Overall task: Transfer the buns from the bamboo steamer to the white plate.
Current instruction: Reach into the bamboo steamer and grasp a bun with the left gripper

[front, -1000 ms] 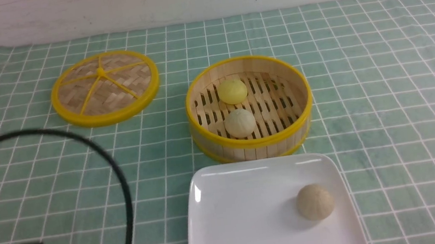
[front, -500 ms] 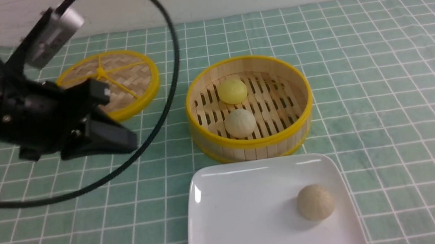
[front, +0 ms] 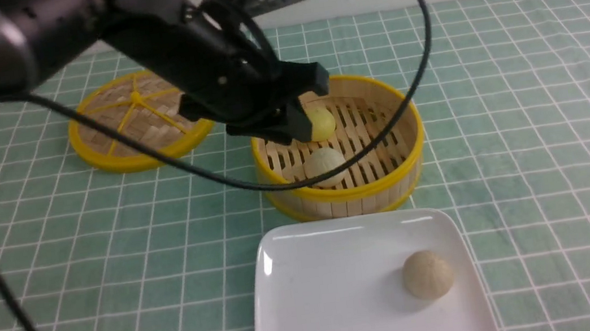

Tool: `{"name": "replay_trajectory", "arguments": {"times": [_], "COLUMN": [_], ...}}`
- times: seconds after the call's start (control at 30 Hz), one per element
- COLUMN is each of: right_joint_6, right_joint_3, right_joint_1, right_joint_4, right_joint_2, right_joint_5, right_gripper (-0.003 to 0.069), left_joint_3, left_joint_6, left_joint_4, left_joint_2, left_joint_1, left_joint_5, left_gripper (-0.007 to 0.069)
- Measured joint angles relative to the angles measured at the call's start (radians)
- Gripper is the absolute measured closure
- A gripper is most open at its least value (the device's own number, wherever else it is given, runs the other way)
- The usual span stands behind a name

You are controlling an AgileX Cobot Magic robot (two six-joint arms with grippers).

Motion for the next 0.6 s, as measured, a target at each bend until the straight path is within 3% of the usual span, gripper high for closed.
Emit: {"name": "replay_trajectory", "arguments": {"times": [0.23, 0.6], "right_joint_6": [0.0, 0.0], "right_joint_3": [0.0, 0.0], "right_joint_1": [0.0, 0.0], "right_joint_4": [0.0, 0.0], "right_joint_2": [0.0, 0.0], "right_joint_5": [0.0, 0.0], "right_gripper": [0.0419, 0.0419], "left_joint_3": [-0.211, -0.287], "left_joint_6": [-0.118, -0.134], "left_joint_4": [0.121, 0.215], "left_joint_2": [0.241, 0.404], "left_joint_1": [-0.028, -0.028], "left_joint_5": [-0.049, -0.073], "left_gripper": [0.0231, 0.0216]}}
